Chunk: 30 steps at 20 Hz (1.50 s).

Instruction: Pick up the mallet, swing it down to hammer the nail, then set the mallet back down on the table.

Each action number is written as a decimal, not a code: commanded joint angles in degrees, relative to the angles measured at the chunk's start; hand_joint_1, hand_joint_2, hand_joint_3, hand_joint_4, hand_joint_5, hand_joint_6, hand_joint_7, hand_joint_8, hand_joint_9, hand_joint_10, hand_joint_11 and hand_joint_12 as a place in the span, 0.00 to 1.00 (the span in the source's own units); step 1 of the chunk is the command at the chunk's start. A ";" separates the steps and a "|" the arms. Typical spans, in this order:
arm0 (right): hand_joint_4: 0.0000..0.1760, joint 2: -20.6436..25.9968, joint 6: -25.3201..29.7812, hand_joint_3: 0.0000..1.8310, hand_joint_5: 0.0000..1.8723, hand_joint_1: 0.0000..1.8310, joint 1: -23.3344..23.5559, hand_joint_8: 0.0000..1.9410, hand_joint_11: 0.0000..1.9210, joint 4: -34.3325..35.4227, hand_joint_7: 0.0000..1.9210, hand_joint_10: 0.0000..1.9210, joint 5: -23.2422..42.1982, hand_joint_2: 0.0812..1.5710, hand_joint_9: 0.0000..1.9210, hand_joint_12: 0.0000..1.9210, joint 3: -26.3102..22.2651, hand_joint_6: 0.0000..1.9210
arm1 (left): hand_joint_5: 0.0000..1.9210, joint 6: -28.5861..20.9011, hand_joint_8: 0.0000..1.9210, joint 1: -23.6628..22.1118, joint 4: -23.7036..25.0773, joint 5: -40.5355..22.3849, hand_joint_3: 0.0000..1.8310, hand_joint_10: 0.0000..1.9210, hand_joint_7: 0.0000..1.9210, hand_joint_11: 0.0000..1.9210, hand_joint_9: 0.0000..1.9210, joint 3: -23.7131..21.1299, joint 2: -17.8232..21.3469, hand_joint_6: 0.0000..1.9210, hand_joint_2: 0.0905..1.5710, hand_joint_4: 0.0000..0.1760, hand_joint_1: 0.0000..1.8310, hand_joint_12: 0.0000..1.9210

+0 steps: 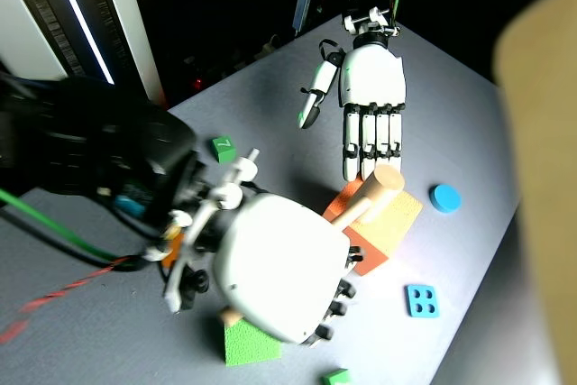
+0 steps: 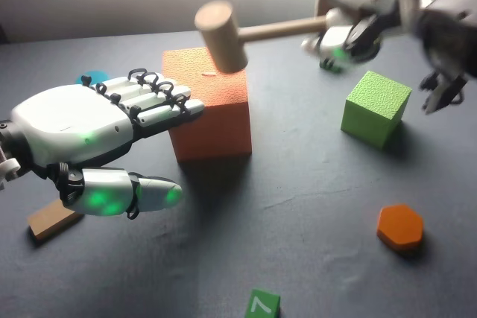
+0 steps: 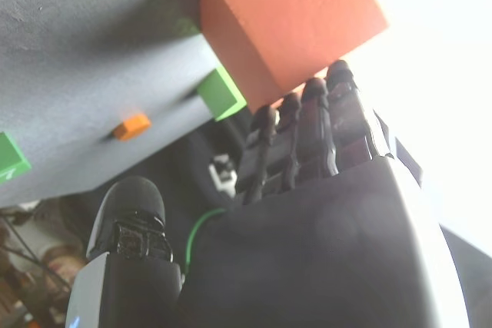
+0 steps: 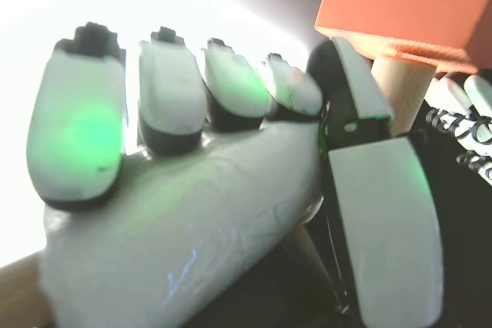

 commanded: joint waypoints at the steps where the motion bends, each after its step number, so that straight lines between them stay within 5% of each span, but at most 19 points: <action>1: 1.00 1.13 0.36 0.00 0.69 0.57 0.64 1.00 0.93 -3.48 0.78 1.00 1.56 0.83 0.83 1.00 -1.02 1.00 | 0.00 -0.25 0.00 -0.43 -0.85 -4.63 0.00 0.00 0.00 0.00 0.00 0.19 -0.06 0.00 0.79 0.00 0.00 0.00; 7: 1.00 10.87 6.43 0.00 0.69 0.55 -4.47 1.00 0.92 -20.52 0.78 1.00 1.11 0.84 0.83 1.00 -11.11 1.00 | 0.00 -0.25 0.00 -0.48 -0.85 -4.64 0.00 0.00 0.00 0.00 0.00 0.16 -0.06 0.00 0.79 0.00 0.00 0.00; 11: 1.00 12.94 6.22 0.00 0.68 0.58 -6.98 1.00 0.93 -21.06 0.78 1.00 -1.28 0.82 0.83 1.00 -13.35 1.00 | 0.00 -0.26 0.00 -0.62 -0.86 -4.67 0.00 0.00 0.00 0.00 0.00 0.23 -0.04 0.00 0.78 0.00 0.00 0.00; 13: 1.00 9.96 6.23 0.00 0.69 0.58 -11.16 1.00 0.93 -25.88 0.78 1.00 -0.48 0.82 0.83 1.00 -12.50 1.00 | 0.00 -0.74 0.00 -0.94 -0.86 -4.82 0.00 0.00 0.00 0.00 0.00 0.30 0.17 0.00 0.79 0.00 0.00 0.00; 30: 1.00 -2.14 3.32 0.01 0.73 0.51 -14.91 1.00 0.94 -29.22 0.80 1.00 0.56 0.86 0.84 1.00 -6.40 1.00 | 0.00 -3.08 0.00 -4.66 0.26 -5.77 0.00 0.00 0.00 0.00 0.00 0.38 3.58 0.00 0.78 0.00 0.00 0.00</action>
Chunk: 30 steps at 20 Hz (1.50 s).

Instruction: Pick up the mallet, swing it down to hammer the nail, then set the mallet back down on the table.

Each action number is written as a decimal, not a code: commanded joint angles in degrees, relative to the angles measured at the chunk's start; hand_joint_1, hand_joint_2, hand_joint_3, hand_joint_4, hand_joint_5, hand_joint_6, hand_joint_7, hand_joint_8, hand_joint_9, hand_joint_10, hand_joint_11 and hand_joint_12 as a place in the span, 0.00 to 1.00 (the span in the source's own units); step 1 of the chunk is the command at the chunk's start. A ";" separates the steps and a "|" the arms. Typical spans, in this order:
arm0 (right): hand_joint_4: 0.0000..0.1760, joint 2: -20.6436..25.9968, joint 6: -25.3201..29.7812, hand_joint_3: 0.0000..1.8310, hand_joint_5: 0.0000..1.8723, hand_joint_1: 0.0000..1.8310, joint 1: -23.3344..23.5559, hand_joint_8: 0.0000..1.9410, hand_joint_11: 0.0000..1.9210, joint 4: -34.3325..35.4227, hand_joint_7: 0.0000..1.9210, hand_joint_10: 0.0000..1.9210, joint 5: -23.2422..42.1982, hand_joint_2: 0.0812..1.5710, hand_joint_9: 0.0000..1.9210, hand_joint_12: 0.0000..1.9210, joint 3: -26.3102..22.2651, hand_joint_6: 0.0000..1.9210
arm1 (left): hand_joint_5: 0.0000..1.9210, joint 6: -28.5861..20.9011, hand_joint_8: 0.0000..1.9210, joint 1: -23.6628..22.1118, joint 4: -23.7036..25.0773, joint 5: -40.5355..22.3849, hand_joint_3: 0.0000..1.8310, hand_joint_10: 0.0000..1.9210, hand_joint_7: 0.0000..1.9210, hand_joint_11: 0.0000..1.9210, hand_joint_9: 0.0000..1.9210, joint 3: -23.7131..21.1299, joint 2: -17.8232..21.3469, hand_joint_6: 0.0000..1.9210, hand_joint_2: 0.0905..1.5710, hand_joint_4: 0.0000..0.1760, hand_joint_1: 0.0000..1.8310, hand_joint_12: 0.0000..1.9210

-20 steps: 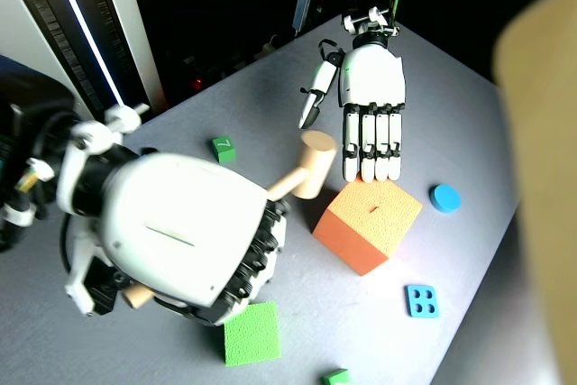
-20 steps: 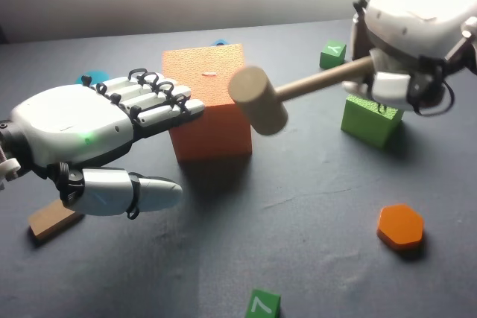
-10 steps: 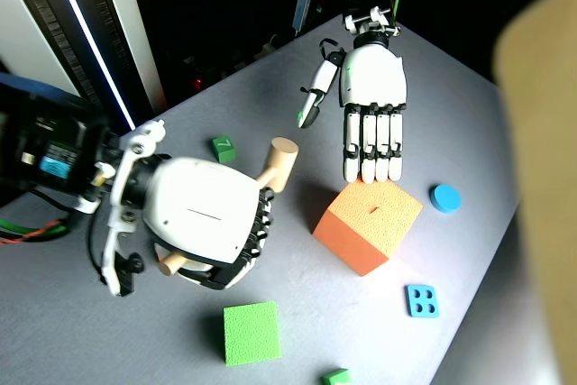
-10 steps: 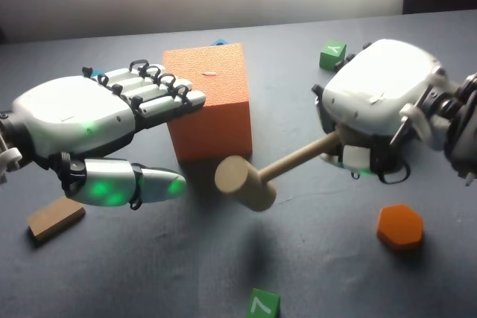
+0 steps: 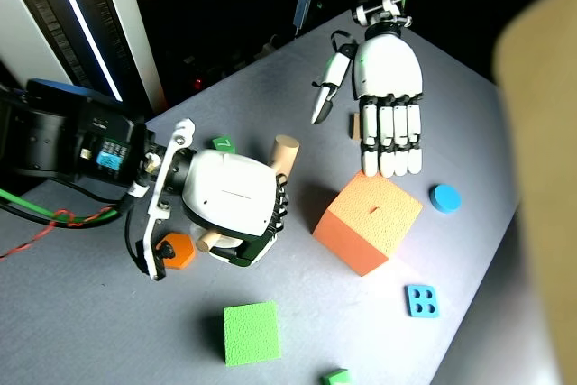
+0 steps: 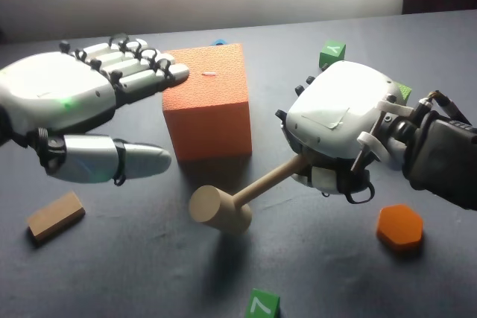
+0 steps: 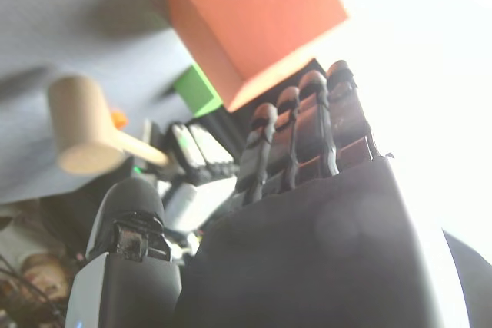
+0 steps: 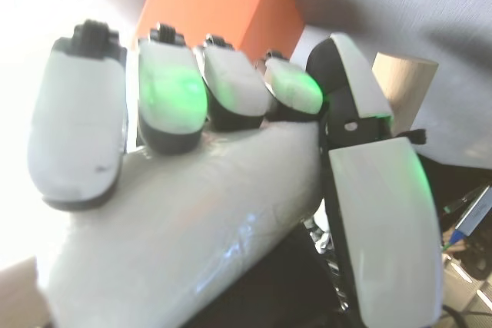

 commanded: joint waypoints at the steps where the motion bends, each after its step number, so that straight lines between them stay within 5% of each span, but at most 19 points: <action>1: 1.00 -0.18 -0.37 0.00 0.71 0.52 0.28 1.00 0.93 -2.23 0.79 1.00 4.74 0.86 0.83 1.00 0.14 1.00 | 0.00 -1.66 0.00 -1.26 0.81 -5.85 0.00 0.00 0.00 0.00 0.00 0.42 0.73 0.00 0.79 0.00 0.00 0.00; 11: 1.00 -1.00 -0.99 0.00 0.68 0.55 -0.43 1.00 0.92 -2.42 0.77 1.00 4.37 0.82 0.82 1.00 0.58 1.00 | 0.00 -3.86 0.00 -5.42 4.25 -5.19 0.00 0.00 0.00 0.00 0.00 -0.73 2.55 0.00 0.79 0.00 0.00 0.00; 13: 1.00 -1.14 -1.03 0.00 0.67 0.44 -0.70 1.00 0.87 -2.91 0.72 1.00 4.34 0.82 0.78 1.00 0.63 1.00 | 0.00 -3.86 0.00 -5.77 4.48 -4.95 0.00 0.00 0.00 0.00 0.00 -1.42 3.22 0.00 0.78 0.00 0.00 0.00; 14: 0.99 -1.25 -1.03 0.00 0.56 0.39 -0.88 1.00 0.69 -3.67 0.56 1.00 4.33 0.79 0.60 1.00 0.69 1.00 | 0.00 -3.86 0.00 -5.93 4.48 -4.66 0.00 0.00 0.00 0.00 0.00 -1.93 3.70 0.00 0.79 0.00 0.00 0.00; 15: 0.20 -1.32 -1.03 0.00 0.52 0.37 -0.99 1.00 0.65 -3.93 0.52 1.00 4.34 0.77 0.56 1.00 0.72 1.00 | 0.00 -3.86 0.00 -6.00 4.48 -4.41 0.00 0.00 0.00 0.00 0.00 -2.36 4.11 0.00 0.79 0.00 0.00 0.00; 16: 0.00 -1.33 -1.03 0.00 0.49 0.37 -1.00 1.00 0.62 -3.95 0.50 1.00 4.32 0.76 0.53 1.00 0.72 1.00 | 0.00 -3.86 0.00 -6.12 4.48 -4.21 0.00 0.00 0.00 0.00 0.00 -2.75 4.48 0.00 0.79 0.00 0.00 0.00; 19: 0.00 -1.33 -1.03 0.00 0.42 0.35 -1.10 0.99 0.54 -3.96 0.45 1.00 4.26 0.77 0.48 1.00 0.73 0.98 | 0.00 -3.86 0.00 -6.18 4.59 -4.18 0.00 0.00 0.00 0.00 0.00 -3.44 5.15 0.00 0.79 0.00 0.00 0.00; 22: 0.00 -1.20 -1.03 0.00 0.38 0.40 -1.17 0.74 0.43 -3.96 0.39 0.75 4.07 0.72 0.41 0.75 0.73 0.64 | 0.00 -5.37 0.00 -6.27 6.11 -4.17 0.00 0.00 0.00 0.00 0.00 -3.66 5.33 0.00 0.79 0.00 0.00 0.00; 23: 0.00 -1.14 -1.03 0.00 0.38 0.40 -1.15 0.74 0.43 -3.96 0.39 0.75 3.99 0.72 0.41 0.75 0.73 0.64 | 0.00 -5.43 0.00 -6.31 6.16 -4.17 0.00 0.00 0.00 0.00 0.00 -3.68 5.33 0.00 0.79 0.00 0.00 0.00; 24: 0.00 -1.01 -1.03 0.00 0.44 0.40 -1.11 0.48 0.43 -3.96 0.47 0.48 3.86 0.70 0.47 0.54 0.73 0.43 | 0.00 -5.43 0.00 -6.40 6.16 -4.13 0.00 0.00 0.00 0.00 0.00 -3.75 5.33 0.00 0.79 0.00 0.00 0.00; 25: 0.00 -0.89 -1.04 0.00 0.44 0.40 -1.08 0.48 0.43 -3.96 0.47 0.48 3.79 0.70 0.47 0.54 0.73 0.43 | 0.00 -5.43 0.00 -6.43 6.16 -4.08 0.00 0.00 0.00 0.00 0.00 -3.81 5.33 0.00 0.79 0.00 0.00 0.00; 26: 0.00 -0.52 -1.03 0.00 0.50 0.40 -0.90 0.32 0.43 -3.96 0.53 0.30 3.59 0.69 0.52 0.45 0.72 0.29 | 0.00 -5.43 0.00 -6.44 6.16 -4.05 0.00 0.00 0.00 0.00 0.00 -3.93 5.33 0.00 0.78 0.00 0.00 0.00; 29: 0.00 -0.09 -1.03 0.00 0.49 0.37 -0.76 0.22 0.39 -3.96 0.55 0.22 3.30 0.69 0.52 0.44 0.71 0.20 | 0.00 -5.43 0.00 -6.45 6.16 -4.05 0.00 0.00 0.00 0.00 0.00 -4.04 5.33 0.00 0.79 0.00 0.00 0.00; 30: 0.00 0.11 -1.03 0.00 0.53 0.35 -0.75 0.03 0.34 -3.96 0.58 0.07 3.18 0.67 0.54 0.43 0.71 0.03 | 0.00 -5.43 0.00 -6.49 6.16 -4.05 0.00 0.00 0.00 0.00 0.00 -4.10 5.33 0.00 0.79 0.00 0.00 0.00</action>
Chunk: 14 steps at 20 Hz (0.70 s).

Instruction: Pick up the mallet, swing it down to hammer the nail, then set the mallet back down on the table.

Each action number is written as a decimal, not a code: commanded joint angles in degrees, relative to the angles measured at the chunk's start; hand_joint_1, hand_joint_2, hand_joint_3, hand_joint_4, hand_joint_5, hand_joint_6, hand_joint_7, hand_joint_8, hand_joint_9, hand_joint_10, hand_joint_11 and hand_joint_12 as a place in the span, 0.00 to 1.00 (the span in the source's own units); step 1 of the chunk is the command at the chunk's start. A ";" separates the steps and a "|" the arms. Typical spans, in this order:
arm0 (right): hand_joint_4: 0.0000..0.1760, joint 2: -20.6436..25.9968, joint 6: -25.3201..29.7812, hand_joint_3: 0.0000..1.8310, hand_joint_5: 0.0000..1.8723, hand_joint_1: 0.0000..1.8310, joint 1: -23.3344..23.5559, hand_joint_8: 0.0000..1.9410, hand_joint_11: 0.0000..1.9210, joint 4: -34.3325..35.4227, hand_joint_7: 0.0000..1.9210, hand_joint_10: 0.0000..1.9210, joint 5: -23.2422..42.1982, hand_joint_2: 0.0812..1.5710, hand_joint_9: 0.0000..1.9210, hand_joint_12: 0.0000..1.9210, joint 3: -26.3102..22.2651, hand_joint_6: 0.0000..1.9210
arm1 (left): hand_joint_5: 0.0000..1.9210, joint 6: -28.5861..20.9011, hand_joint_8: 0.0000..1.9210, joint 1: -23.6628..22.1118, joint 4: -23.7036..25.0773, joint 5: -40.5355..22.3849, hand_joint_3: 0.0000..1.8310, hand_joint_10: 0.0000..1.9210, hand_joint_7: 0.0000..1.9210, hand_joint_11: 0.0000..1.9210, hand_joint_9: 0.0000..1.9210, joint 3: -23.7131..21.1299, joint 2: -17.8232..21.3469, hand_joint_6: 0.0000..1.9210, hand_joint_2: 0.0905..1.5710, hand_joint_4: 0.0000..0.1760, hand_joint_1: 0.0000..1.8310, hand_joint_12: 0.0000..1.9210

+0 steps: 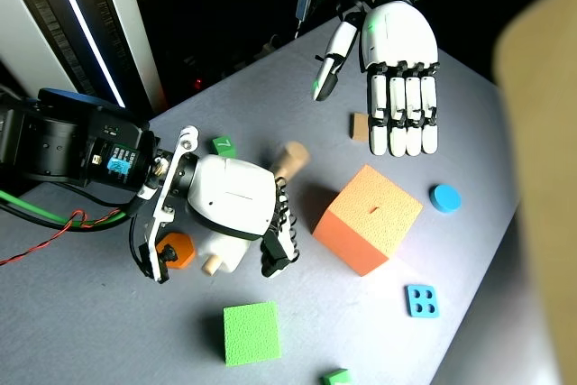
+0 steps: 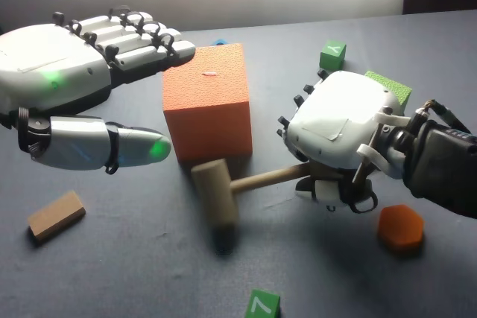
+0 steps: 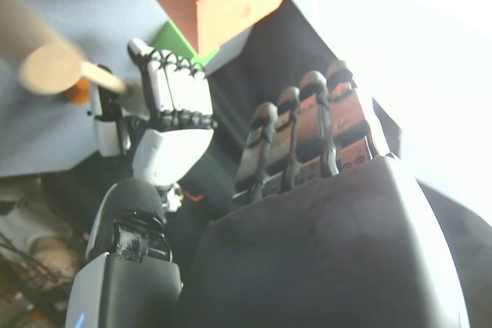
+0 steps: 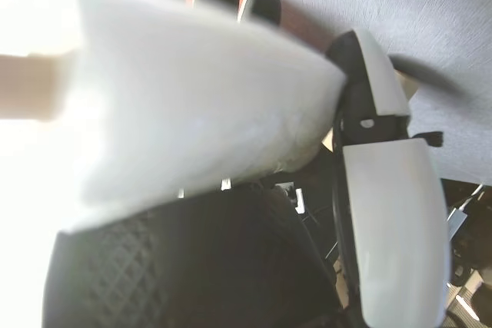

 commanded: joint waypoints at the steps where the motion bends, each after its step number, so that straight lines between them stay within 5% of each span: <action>1: 0.00 0.51 -0.31 0.00 0.53 0.35 0.67 0.01 0.33 -2.21 0.58 0.05 4.19 0.67 0.54 0.43 -0.06 0.01 | 0.00 -0.22 0.00 -0.76 -1.65 -5.61 0.00 0.00 0.00 0.00 0.00 -0.10 0.50 0.00 0.79 0.00 0.00 0.00; 9: 0.00 4.16 -0.25 0.00 0.48 0.37 2.22 0.00 0.30 -2.21 0.52 0.01 3.88 0.66 0.51 0.45 -2.58 0.00 | 0.00 -0.22 0.00 -0.95 -1.64 -5.29 0.00 0.00 0.00 0.00 0.00 0.02 0.50 0.00 0.79 0.00 0.00 0.00; 14: 0.00 12.75 4.12 0.00 0.48 0.36 7.64 0.00 0.29 -0.31 0.52 0.01 2.59 0.67 0.51 0.47 -10.08 0.00 | 0.00 -0.38 0.00 -1.17 -1.65 -5.12 0.00 0.00 0.00 0.00 0.00 0.02 0.50 0.00 0.78 0.00 0.00 0.00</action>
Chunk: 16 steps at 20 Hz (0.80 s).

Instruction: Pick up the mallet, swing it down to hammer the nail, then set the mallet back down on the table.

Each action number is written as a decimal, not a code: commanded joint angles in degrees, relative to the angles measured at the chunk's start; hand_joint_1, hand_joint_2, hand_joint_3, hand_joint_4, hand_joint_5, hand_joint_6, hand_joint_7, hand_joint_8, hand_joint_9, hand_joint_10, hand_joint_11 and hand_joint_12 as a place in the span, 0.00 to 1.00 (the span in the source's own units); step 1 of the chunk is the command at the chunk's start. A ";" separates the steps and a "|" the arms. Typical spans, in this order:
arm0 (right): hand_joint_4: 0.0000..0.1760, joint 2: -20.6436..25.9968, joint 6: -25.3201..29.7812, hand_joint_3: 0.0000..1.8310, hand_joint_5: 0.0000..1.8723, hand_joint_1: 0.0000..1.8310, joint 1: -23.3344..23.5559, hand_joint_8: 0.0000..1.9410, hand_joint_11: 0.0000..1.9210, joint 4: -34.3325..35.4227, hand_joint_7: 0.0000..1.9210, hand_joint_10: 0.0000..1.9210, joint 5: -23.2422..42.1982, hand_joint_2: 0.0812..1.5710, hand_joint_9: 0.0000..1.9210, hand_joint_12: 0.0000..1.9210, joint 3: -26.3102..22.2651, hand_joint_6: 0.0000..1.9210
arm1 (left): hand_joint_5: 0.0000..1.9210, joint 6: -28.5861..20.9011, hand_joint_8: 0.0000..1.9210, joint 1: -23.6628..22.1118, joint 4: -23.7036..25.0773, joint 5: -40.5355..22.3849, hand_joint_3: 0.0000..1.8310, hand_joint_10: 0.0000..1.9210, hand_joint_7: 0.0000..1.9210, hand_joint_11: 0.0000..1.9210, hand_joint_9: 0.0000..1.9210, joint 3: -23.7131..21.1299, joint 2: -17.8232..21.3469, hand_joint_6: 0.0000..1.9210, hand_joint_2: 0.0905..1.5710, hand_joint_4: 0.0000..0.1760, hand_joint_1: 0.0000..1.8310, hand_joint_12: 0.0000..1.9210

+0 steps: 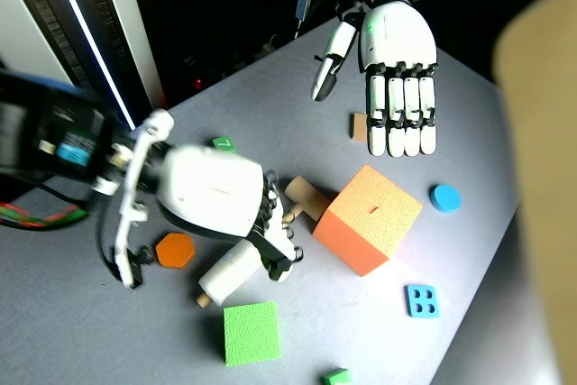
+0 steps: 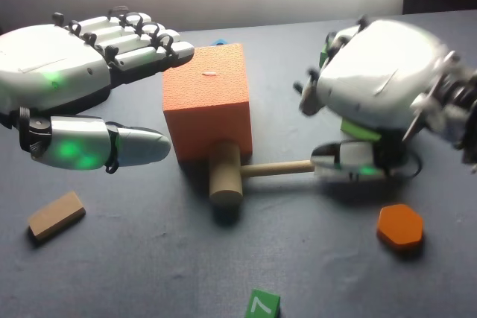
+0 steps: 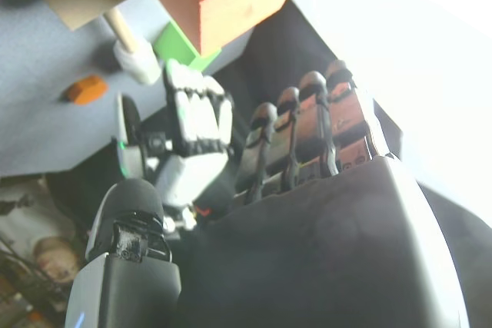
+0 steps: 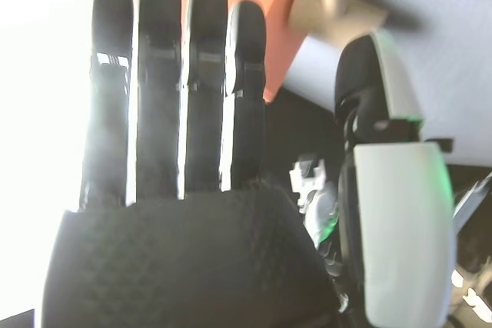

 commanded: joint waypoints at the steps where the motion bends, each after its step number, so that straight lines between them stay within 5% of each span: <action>1: 0.00 1.94 0.26 0.00 0.48 0.36 2.09 0.00 0.29 1.84 0.52 0.01 2.71 0.67 0.51 0.47 -1.21 0.00 | 0.00 -0.35 0.00 -1.04 -1.63 -5.90 0.00 0.00 0.00 0.00 0.00 0.09 0.51 0.00 0.78 0.00 0.00 0.00; 4: 0.00 6.63 -0.10 0.00 0.46 0.33 5.66 0.00 0.23 8.64 0.50 0.00 -0.36 0.68 0.49 0.53 -4.36 0.00 | 0.07 -0.48 0.01 -1.15 -1.63 -5.90 0.00 0.00 0.10 0.00 0.09 0.24 0.52 0.00 0.78 0.00 0.00 0.14; 5: 0.00 8.05 -1.16 0.00 0.49 0.30 6.75 0.02 0.21 9.63 0.52 0.02 -0.37 0.66 0.50 0.61 -5.65 0.03 | 0.25 -0.52 0.03 -1.15 -1.63 -5.90 0.00 0.06 0.30 0.01 0.28 0.28 0.54 0.04 0.76 0.00 0.05 0.67; 6: 0.00 8.96 -2.69 0.01 0.36 0.26 7.50 0.28 0.18 11.11 0.45 0.28 -0.36 0.65 0.44 0.73 -6.65 0.41 | 0.14 -0.54 0.35 -1.16 -1.63 -5.90 0.00 0.49 0.25 0.01 0.17 0.29 0.64 0.48 0.76 0.00 0.10 0.85; 7: 0.00 10.05 -4.87 0.00 0.23 0.27 8.10 0.73 0.17 13.25 0.28 0.74 -0.03 0.66 0.28 0.87 -7.90 0.77 | 0.06 -0.54 0.76 -1.15 -1.63 -5.90 0.00 0.86 0.15 0.09 0.12 0.32 0.73 0.87 0.74 0.00 0.15 0.97; 8: 0.00 10.65 -4.94 0.00 0.21 0.32 8.08 0.95 0.25 13.75 0.22 0.95 0.66 0.65 0.26 0.97 -8.74 0.95 | 0.08 -0.54 0.95 -1.15 -1.63 -5.90 0.00 0.97 0.09 0.14 0.13 0.37 0.79 0.97 0.72 0.00 0.19 0.99; 10: 0.00 12.29 -4.92 0.00 0.21 0.32 6.98 0.99 0.31 13.82 0.20 0.99 2.81 0.64 0.26 0.99 -11.24 0.99 | 0.09 -0.54 0.99 -1.15 -1.62 -5.90 0.00 0.99 0.07 0.15 0.11 0.51 1.02 0.99 0.72 0.00 0.19 1.00; 11: 0.00 13.23 -4.90 0.00 0.24 0.29 5.63 1.00 0.39 13.80 0.23 1.00 4.51 0.63 0.30 1.00 -12.80 1.00 | 0.17 -0.54 1.00 -1.18 -1.62 -5.90 0.00 1.00 0.18 0.20 0.18 0.61 1.14 1.00 0.73 0.00 0.16 1.00; 12: 0.00 13.92 -4.89 0.00 0.49 0.21 5.11 1.00 0.65 12.65 0.52 1.00 4.78 0.64 0.56 1.00 -13.65 1.00 | 0.59 -0.54 1.00 -1.31 -1.62 -5.90 0.00 1.00 0.63 0.40 0.54 0.70 1.18 1.00 0.75 0.00 0.12 1.00; 13: 0.00 14.29 -4.82 0.00 0.70 0.16 4.84 1.00 0.81 10.06 0.70 1.00 5.76 0.66 0.73 1.00 -14.08 1.00 | 0.73 -0.54 1.00 -1.52 -1.62 -5.91 0.00 1.00 0.78 0.63 0.73 0.80 1.17 1.00 0.74 0.00 0.06 1.00; 14: 0.00 14.37 -4.51 0.00 0.70 0.16 4.73 1.00 0.81 9.38 0.70 1.00 7.15 0.66 0.73 1.00 -14.19 1.00 | 0.73 -0.54 1.00 -1.74 -1.62 -5.91 0.00 1.00 0.78 0.63 0.73 0.83 1.18 1.00 0.74 0.00 0.06 1.00; 15: 0.02 14.83 -2.34 0.00 0.86 0.13 4.53 1.00 0.93 9.38 0.83 1.00 6.98 0.68 0.86 1.00 -14.21 1.00 | 0.77 -0.54 1.00 -2.03 -1.62 -5.88 0.00 1.00 0.81 0.79 0.81 0.76 1.26 1.00 0.73 0.95 0.01 1.00; 16: 0.26 14.99 -1.77 0.00 0.85 0.14 4.21 1.00 0.92 9.38 0.83 1.00 6.64 0.71 0.85 1.00 -14.22 1.00 | 0.76 -0.54 1.00 -2.25 -1.63 -5.81 0.00 1.00 0.82 0.80 0.82 0.72 1.26 1.00 0.74 0.99 0.08 1.00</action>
